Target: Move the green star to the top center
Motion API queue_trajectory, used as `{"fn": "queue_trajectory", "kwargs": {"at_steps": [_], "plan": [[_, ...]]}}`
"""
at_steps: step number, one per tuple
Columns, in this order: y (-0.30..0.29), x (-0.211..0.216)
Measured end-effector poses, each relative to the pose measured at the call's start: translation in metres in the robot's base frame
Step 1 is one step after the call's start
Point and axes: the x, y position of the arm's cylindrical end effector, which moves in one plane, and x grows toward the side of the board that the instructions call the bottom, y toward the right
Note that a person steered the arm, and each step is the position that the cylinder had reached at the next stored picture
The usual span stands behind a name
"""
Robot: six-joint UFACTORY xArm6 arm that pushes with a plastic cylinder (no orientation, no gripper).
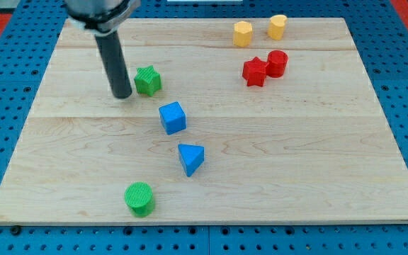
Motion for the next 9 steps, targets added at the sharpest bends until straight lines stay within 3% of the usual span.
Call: {"fn": "queue_trajectory", "kwargs": {"at_steps": [3, 5, 7, 8, 9], "plan": [[0.078, -0.073], [0.151, -0.086], [0.107, -0.134], [0.081, -0.107], [0.039, -0.135]]}}
